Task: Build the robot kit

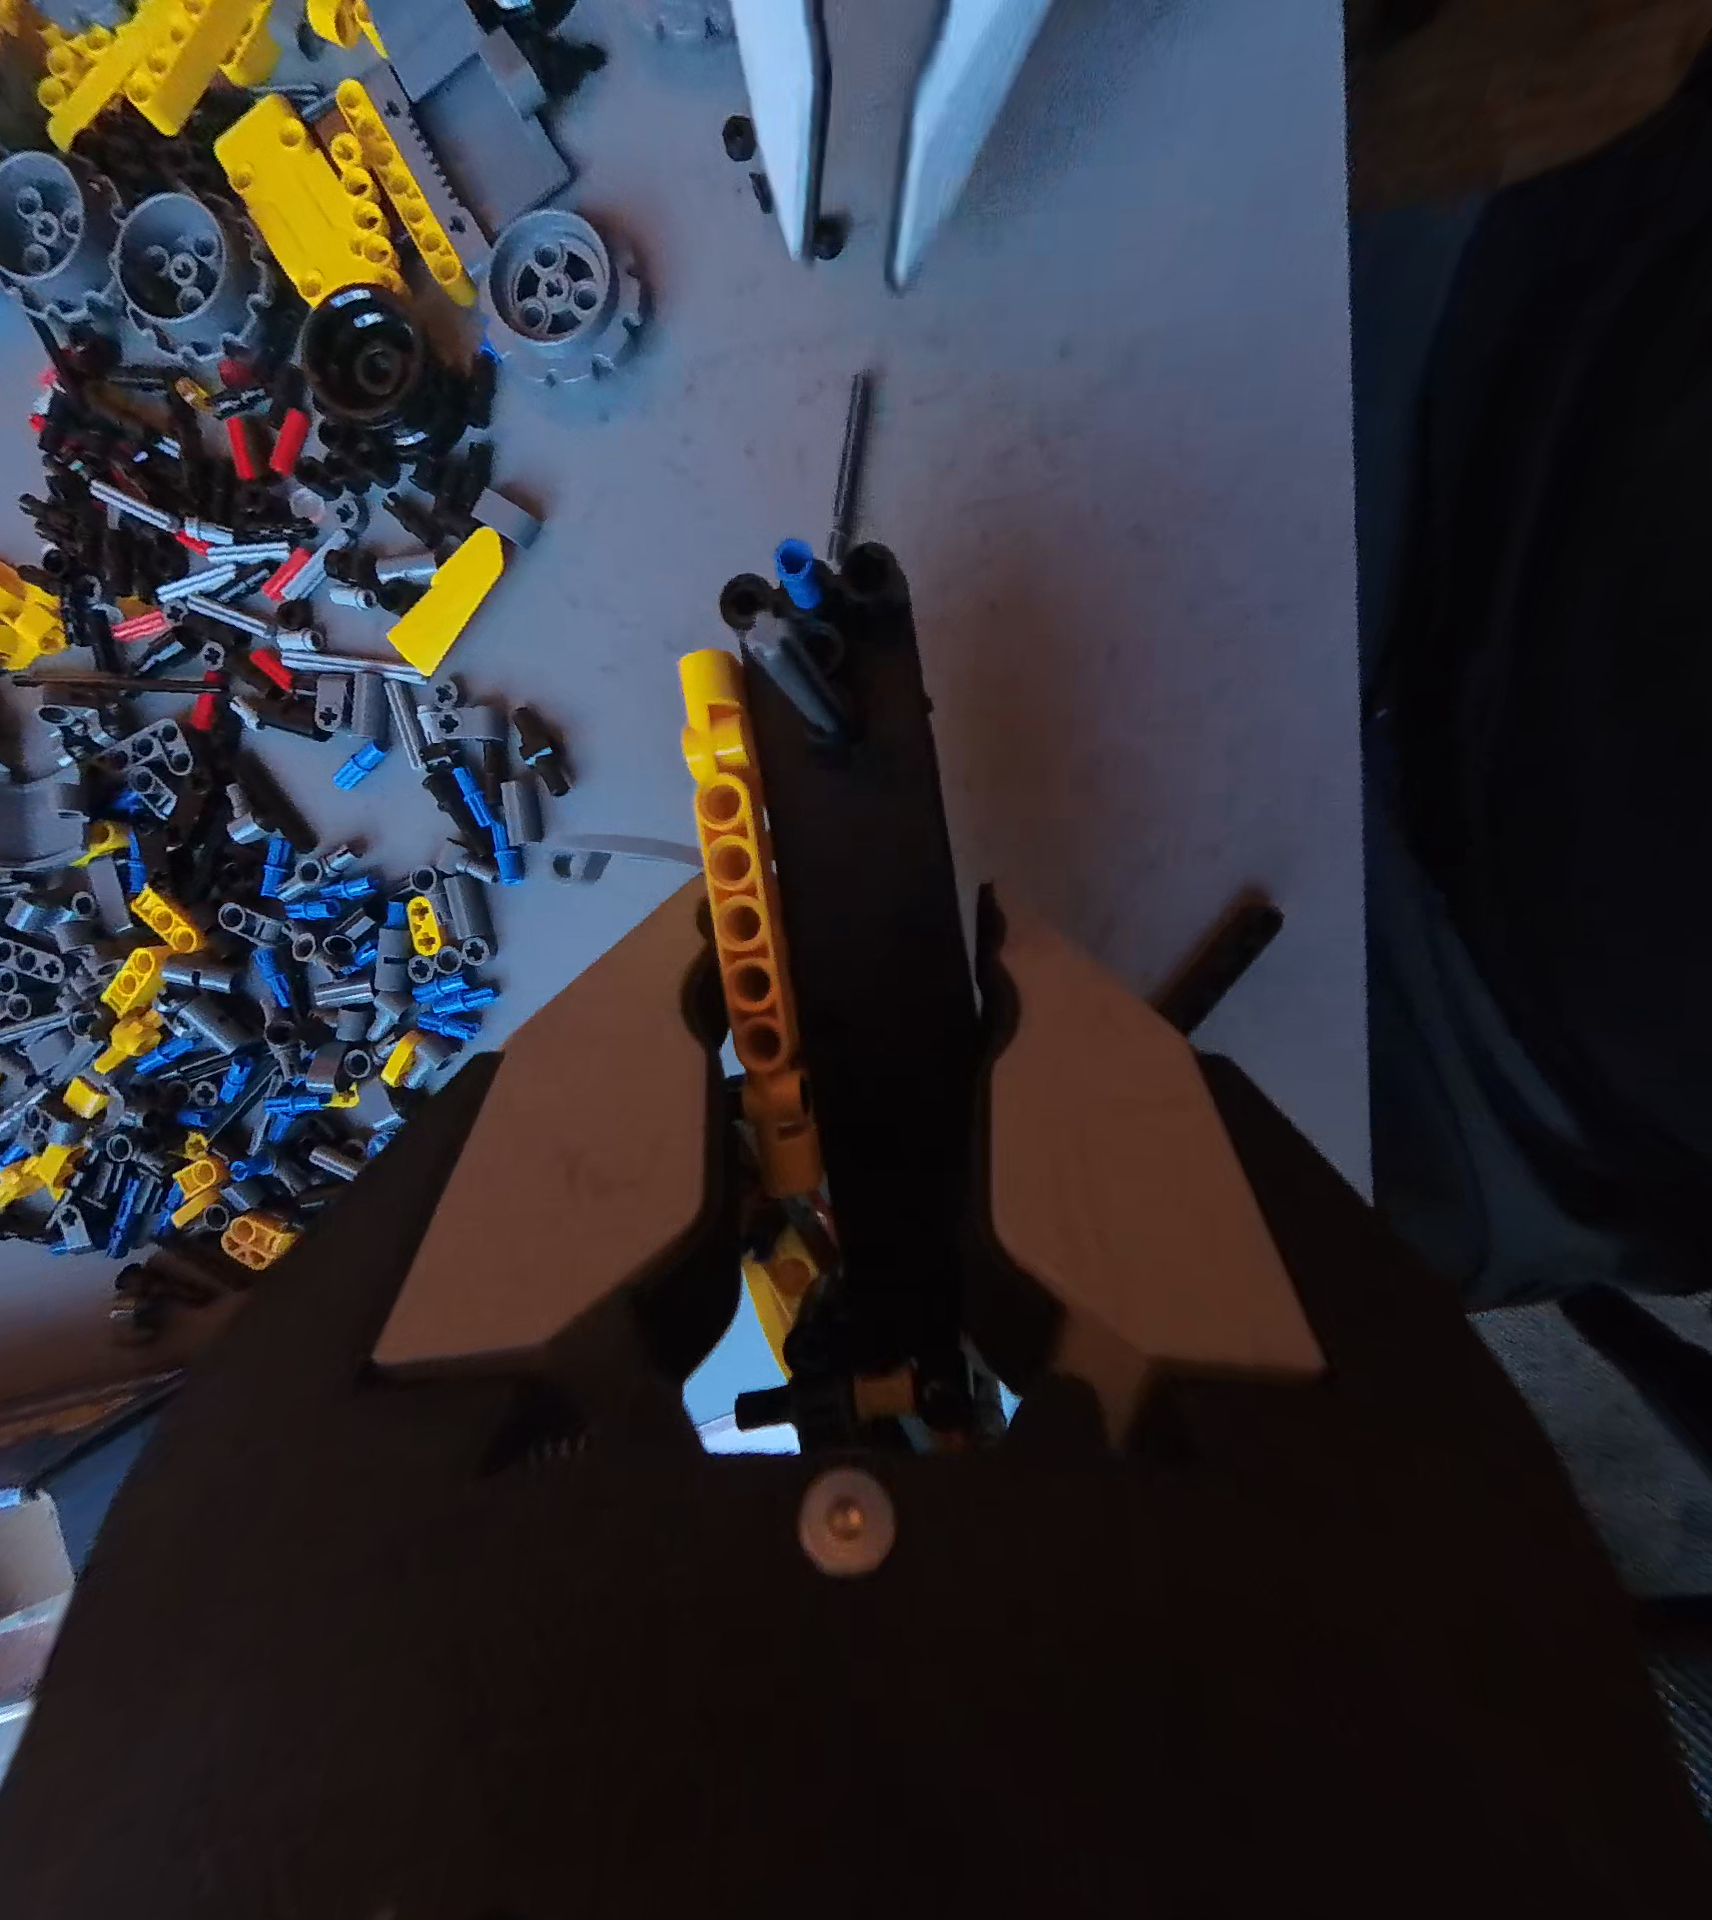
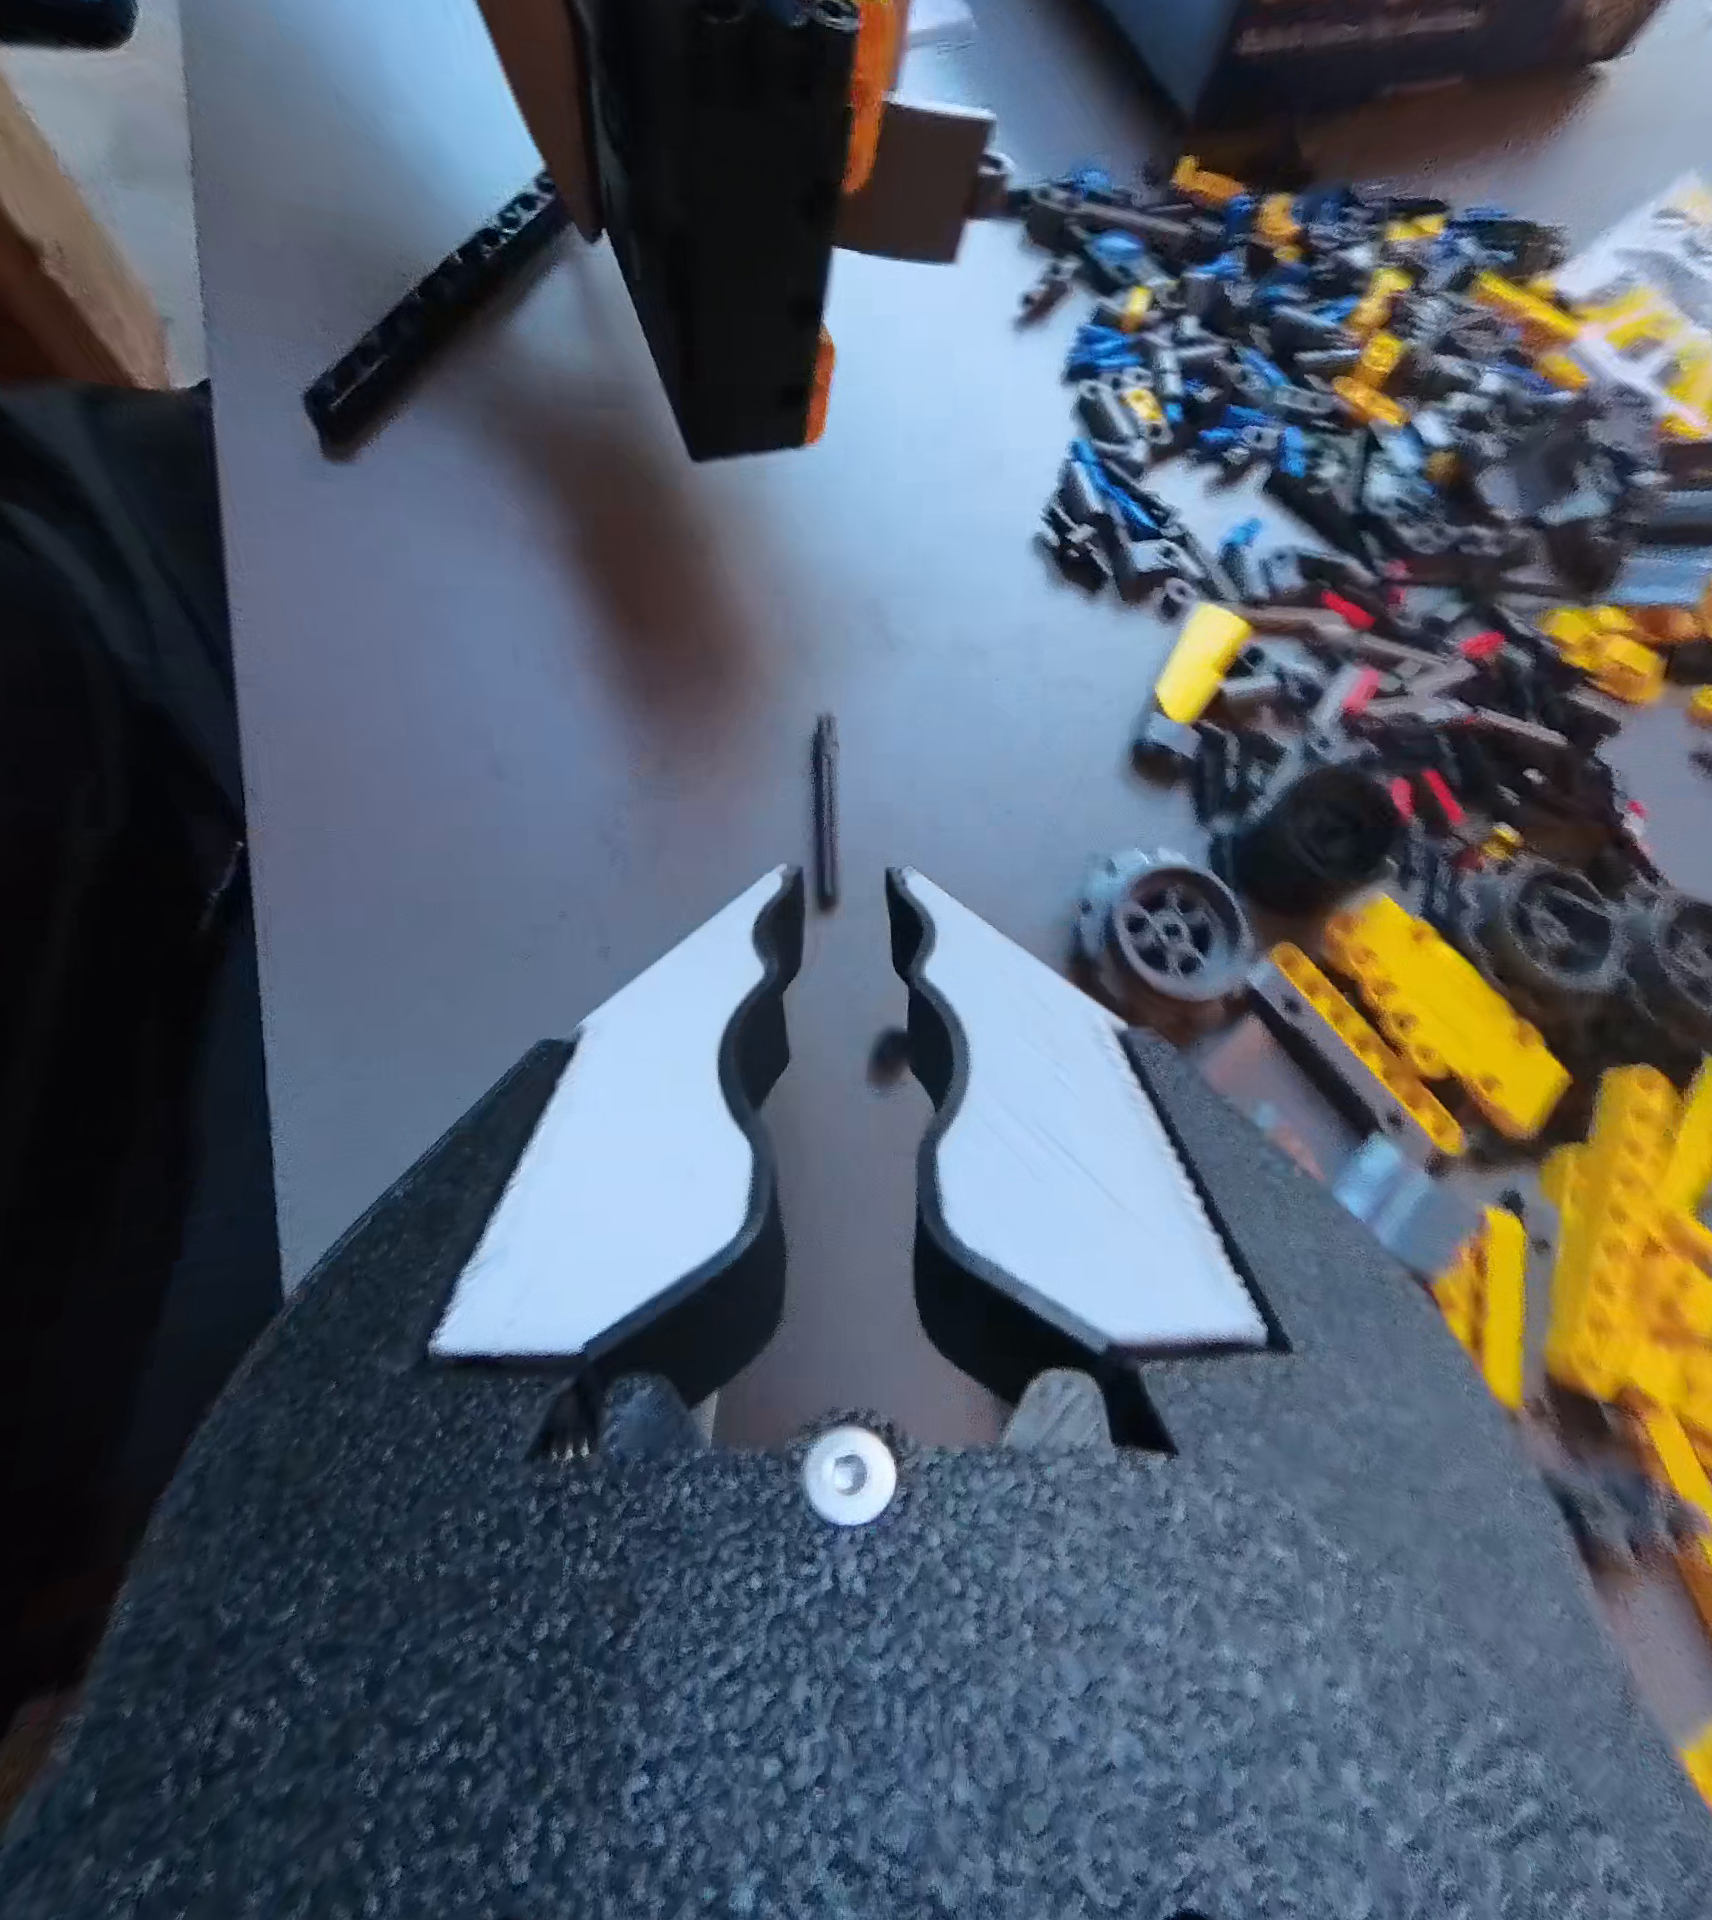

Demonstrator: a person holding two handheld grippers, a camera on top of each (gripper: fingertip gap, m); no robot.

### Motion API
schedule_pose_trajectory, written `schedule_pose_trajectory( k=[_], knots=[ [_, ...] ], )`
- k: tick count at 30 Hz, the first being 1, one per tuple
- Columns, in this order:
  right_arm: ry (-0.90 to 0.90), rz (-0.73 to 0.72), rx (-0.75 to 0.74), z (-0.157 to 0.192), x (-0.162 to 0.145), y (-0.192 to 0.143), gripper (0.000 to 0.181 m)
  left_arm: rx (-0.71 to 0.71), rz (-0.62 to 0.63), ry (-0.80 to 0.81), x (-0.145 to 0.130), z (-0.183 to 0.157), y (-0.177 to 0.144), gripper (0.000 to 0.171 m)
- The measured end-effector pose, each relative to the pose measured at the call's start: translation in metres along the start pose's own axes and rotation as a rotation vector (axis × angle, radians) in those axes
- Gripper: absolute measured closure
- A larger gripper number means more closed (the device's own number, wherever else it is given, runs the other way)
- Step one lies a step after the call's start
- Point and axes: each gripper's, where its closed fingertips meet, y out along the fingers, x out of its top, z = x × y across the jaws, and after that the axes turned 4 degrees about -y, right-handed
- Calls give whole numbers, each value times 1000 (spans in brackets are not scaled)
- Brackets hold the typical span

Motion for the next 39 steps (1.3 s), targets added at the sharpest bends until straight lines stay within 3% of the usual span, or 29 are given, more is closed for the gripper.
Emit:
schedule_pose_trajectory(
  k=[4,8,11,14,18,20,26,30,33,39],
  knots=[
    [-15,79,71,-5,1,35,178,0,21,-8,-1,0,1,127],
    [-10,148,-25,-47,-6,37,178,-14,37,13,-3,0,-4,127],
    [3,117,-61,-53,3,25,170,-162,48,88,2,-17,1,128],
    [17,-40,-74,-40,30,-5,159,-255,107,233,2,-28,16,128],
    [109,-314,36,12,66,-36,148,-229,169,361,9,-31,33,129],
    [107,-373,34,33,76,-37,148,-180,163,385,17,-33,39,130],
    [15,-273,-104,54,72,-20,163,108,113,526,27,-33,46,130],
    [28,-264,-120,53,70,-13,147,76,82,549,27,-39,45,130],
    [48,-283,-102,54,69,-12,155,33,67,503,29,-35,46,126],
    [82,-274,-92,48,61,-4,145,14,-5,440,38,-28,39,126]
  ],
)
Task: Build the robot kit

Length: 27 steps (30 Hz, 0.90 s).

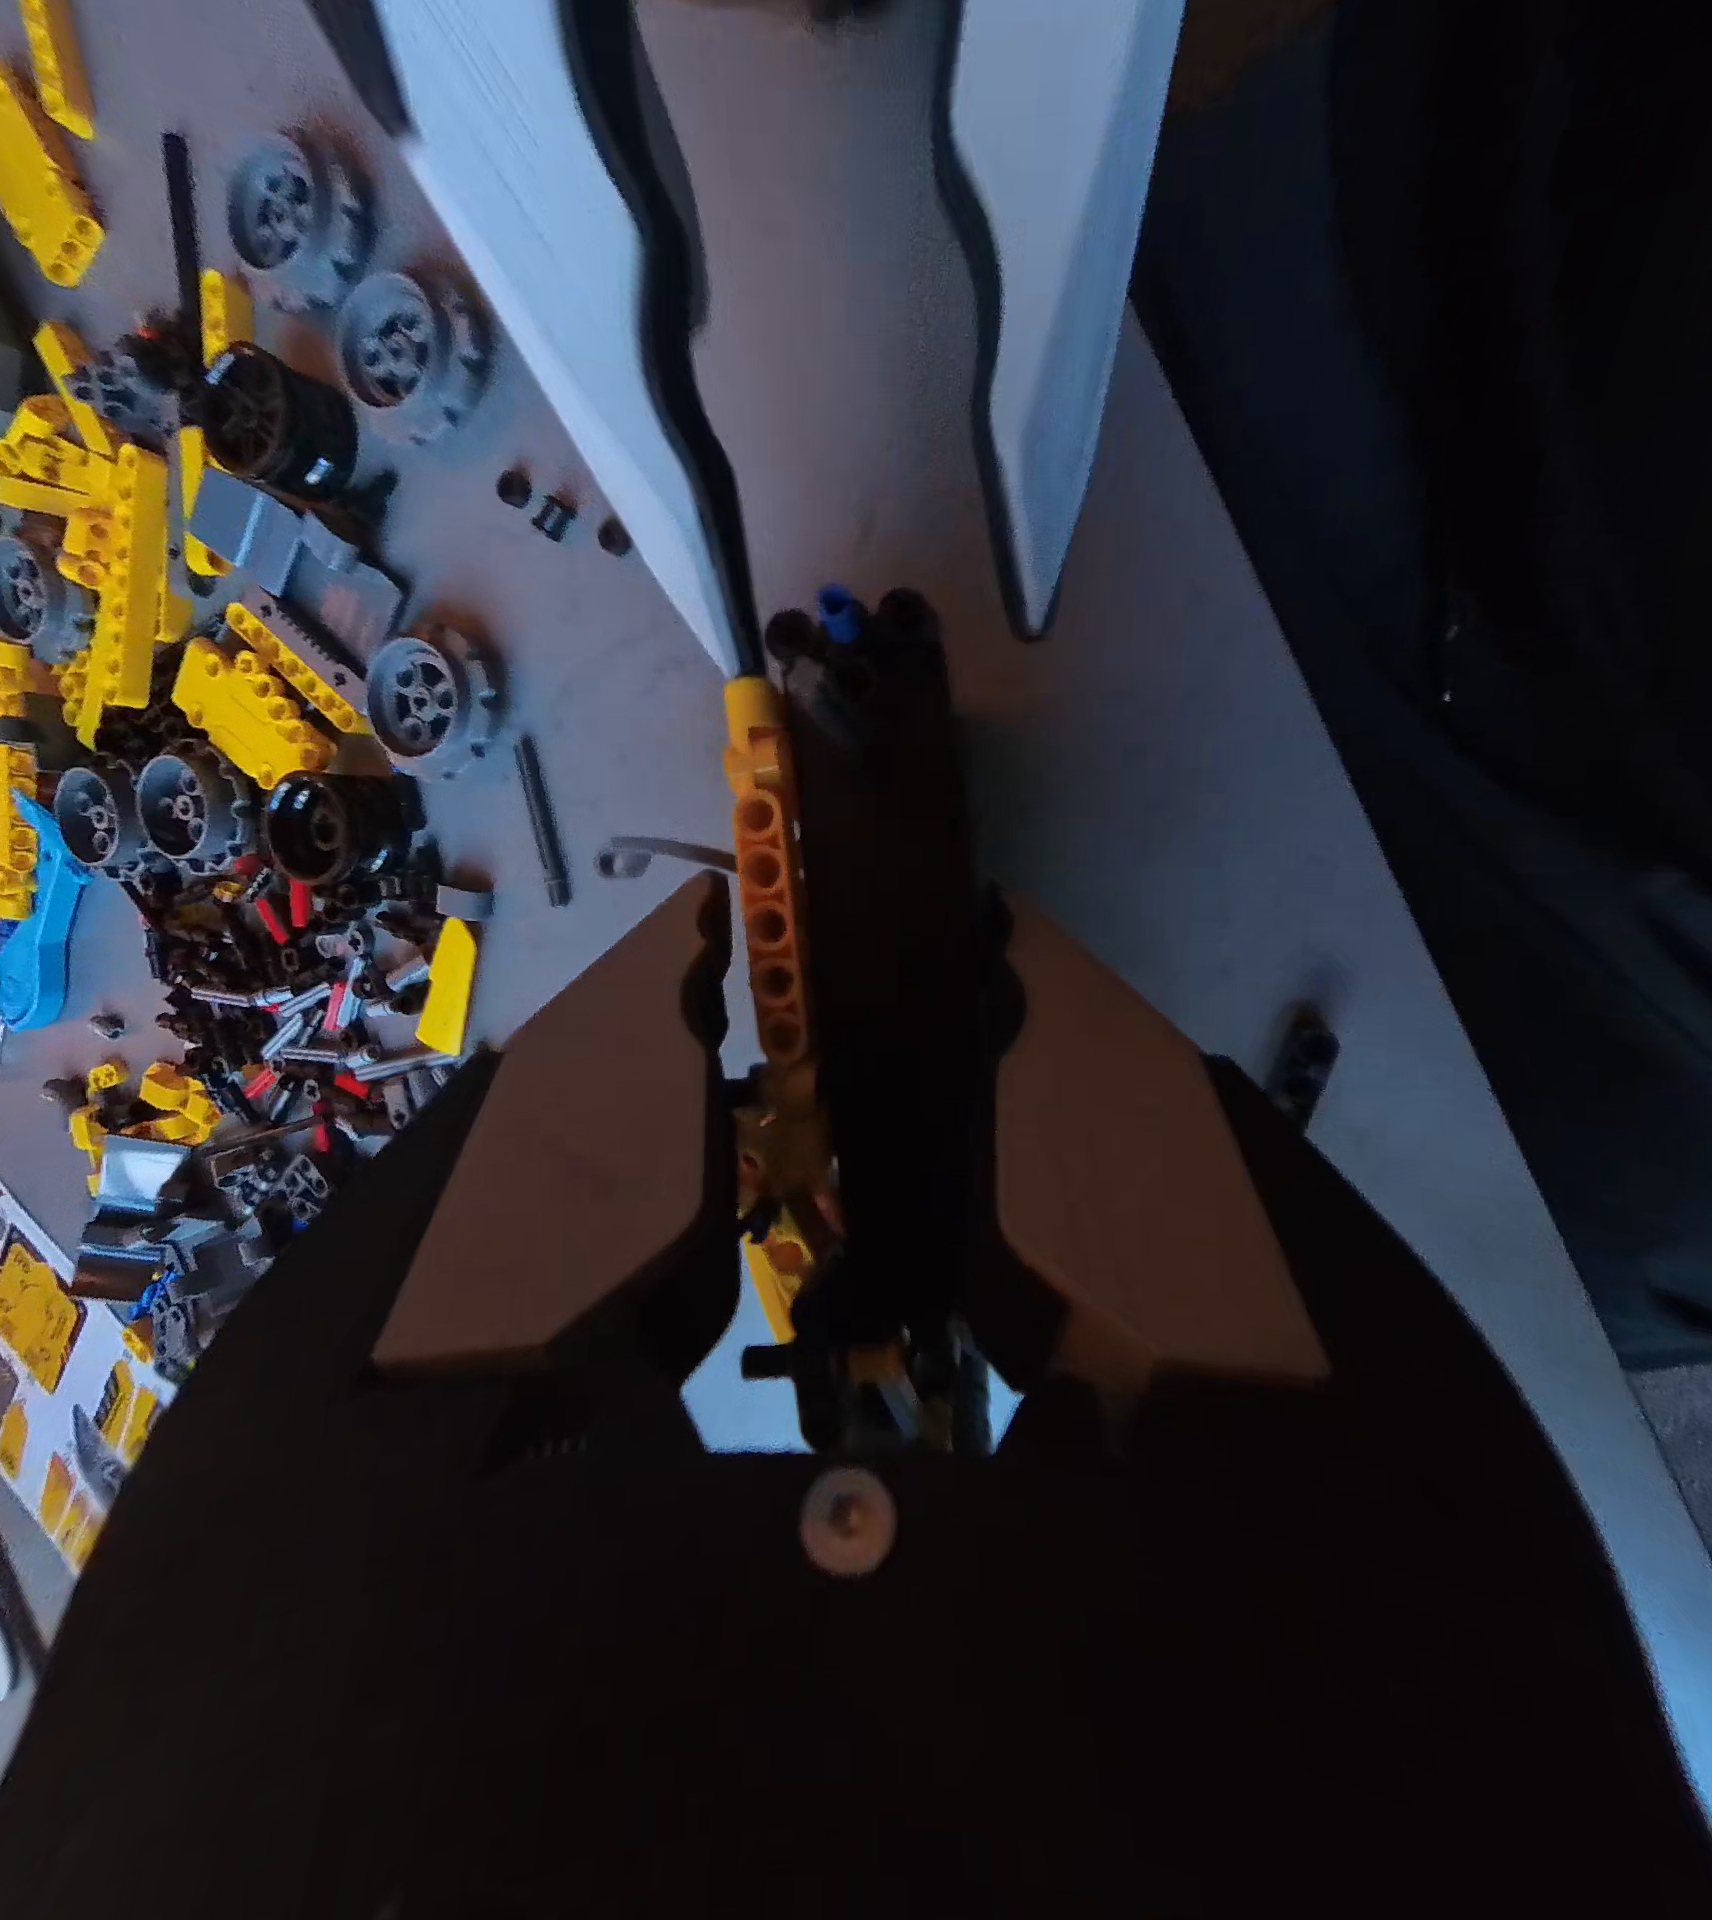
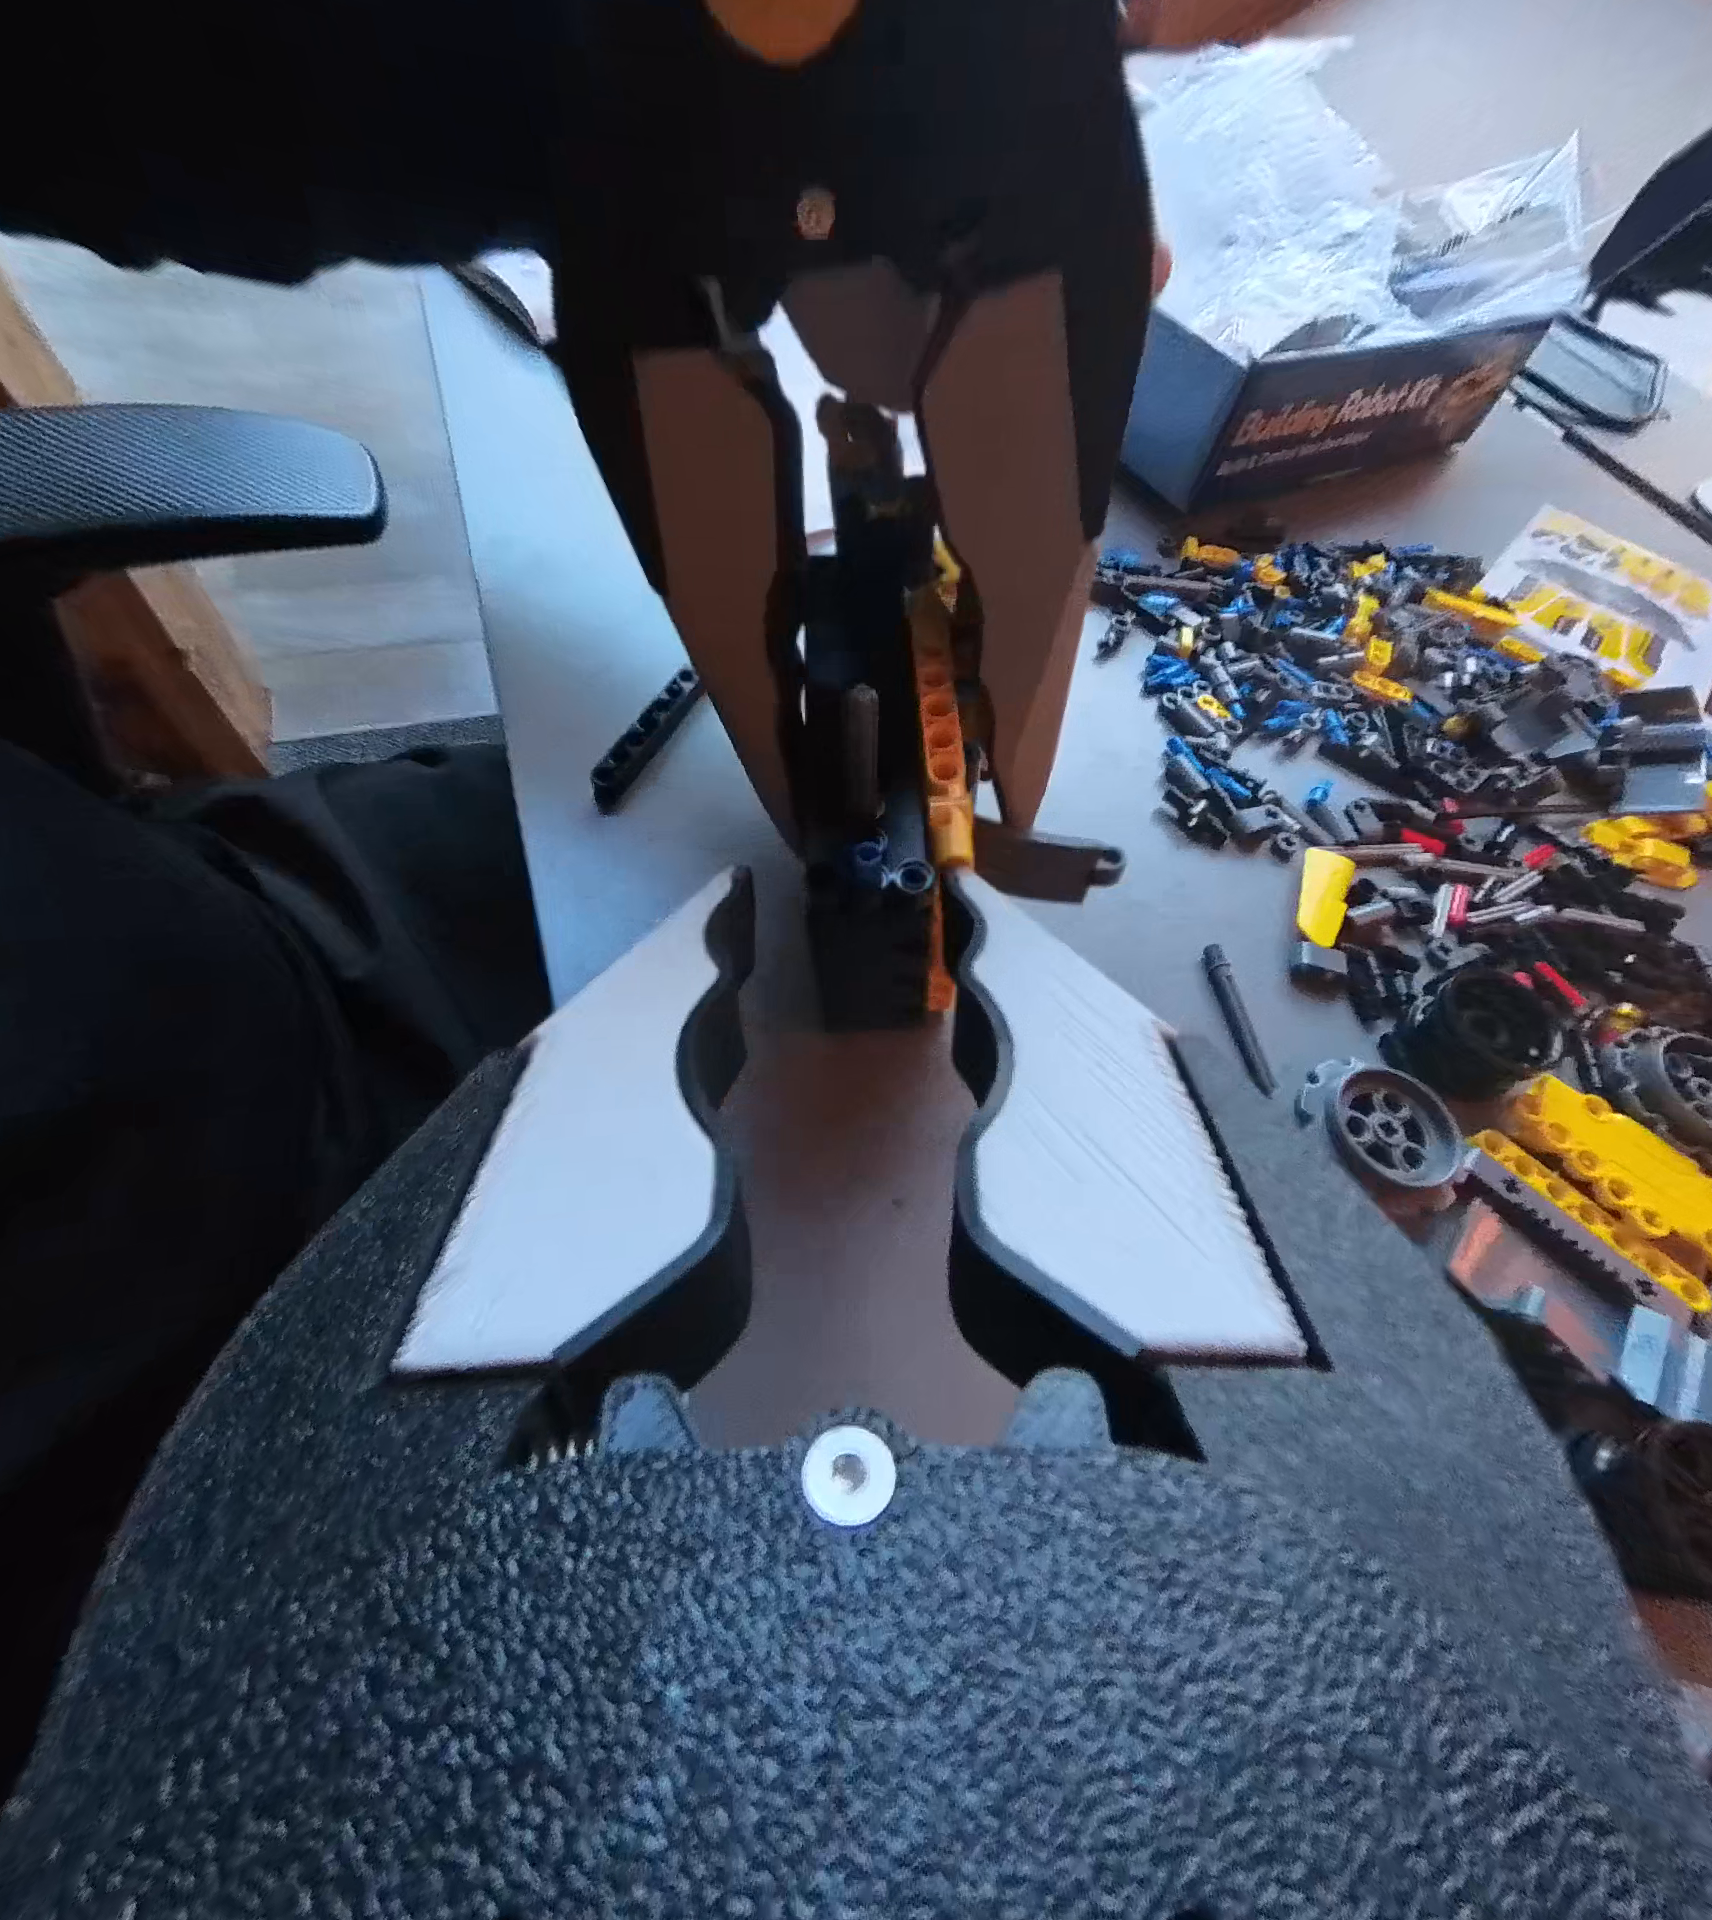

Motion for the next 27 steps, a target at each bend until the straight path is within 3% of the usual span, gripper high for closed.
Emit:
schedule_pose_trajectory(
  k=[3,7,11,20,27],
  knots=[
    [-16,-4,-31,-4,-1,3,157,41,2,-19,1,7,-5,118],
    [15,-15,-29,-6,-1,2,158,77,22,-43,1,4,-18,122],
    [27,-22,-20,-7,1,5,158,61,133,-41,-8,2,-6,137],
    [-111,5,-100,-9,4,6,160,42,167,-67,-12,6,-4,138],
    [59,-52,-26,-16,5,5,161,56,152,-105,-12,10,-2,138]
  ],
)
